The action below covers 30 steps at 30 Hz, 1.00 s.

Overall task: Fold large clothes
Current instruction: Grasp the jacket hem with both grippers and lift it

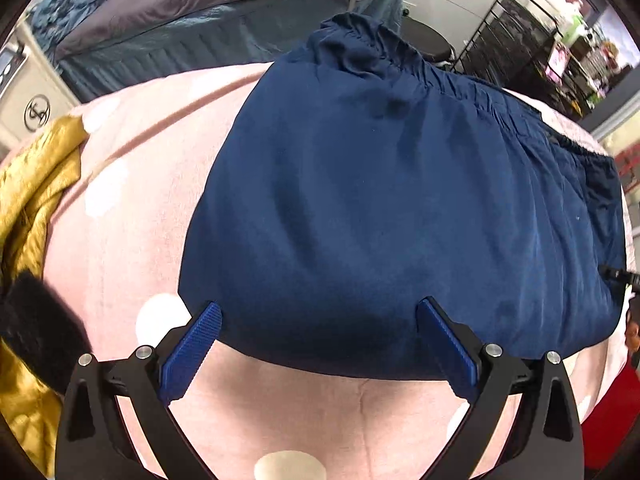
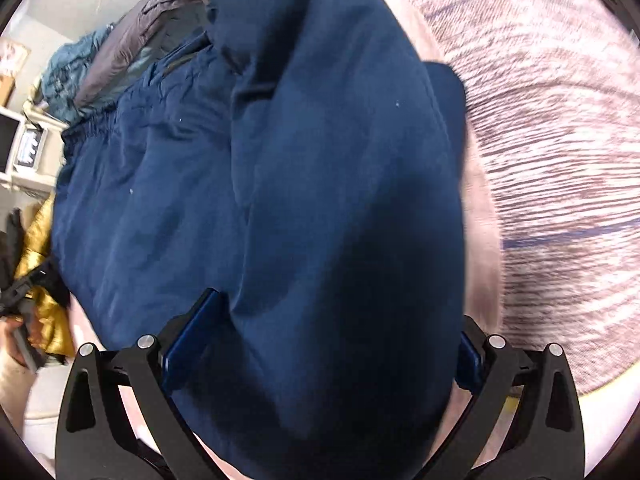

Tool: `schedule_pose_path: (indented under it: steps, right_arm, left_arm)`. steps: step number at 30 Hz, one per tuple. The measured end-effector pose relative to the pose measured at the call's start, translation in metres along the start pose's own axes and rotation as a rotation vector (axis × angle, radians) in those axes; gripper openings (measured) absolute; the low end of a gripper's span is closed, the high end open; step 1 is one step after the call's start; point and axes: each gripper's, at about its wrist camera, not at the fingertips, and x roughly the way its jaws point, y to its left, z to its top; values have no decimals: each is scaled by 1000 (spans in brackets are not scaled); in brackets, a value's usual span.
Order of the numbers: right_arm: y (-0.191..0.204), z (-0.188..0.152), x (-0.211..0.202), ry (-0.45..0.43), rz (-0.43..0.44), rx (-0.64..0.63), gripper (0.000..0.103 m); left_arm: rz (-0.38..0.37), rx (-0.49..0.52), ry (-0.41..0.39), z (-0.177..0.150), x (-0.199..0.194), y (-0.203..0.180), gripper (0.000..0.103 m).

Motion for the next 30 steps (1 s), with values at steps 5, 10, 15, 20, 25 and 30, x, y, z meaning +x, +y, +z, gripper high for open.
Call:
schedule_pose_path:
  steps: [5,10,15,20,25,30]
  right_arm:
    - [-14,11,14,6,101,73,98]
    - [-9,13,17,-7,88,77,98]
    - [3,9,16,1,82,30,94]
    - [-3,10,21,13,90,37,94]
    - [-4,11,22,21,84,39,94]
    - [0,13,24,30,52,43,94]
  left_arm:
    - [-8,29,6,17,1,8,97]
    - [-32,-5,-2,45,3,29,97]
    - [-171,-93,78,78,26,62,97]
    - [-307,-122,220,97,69,76,97]
    - [-376,-113,291,109,104,71,98]
    - [-436,-199,335,107,132,72,98]
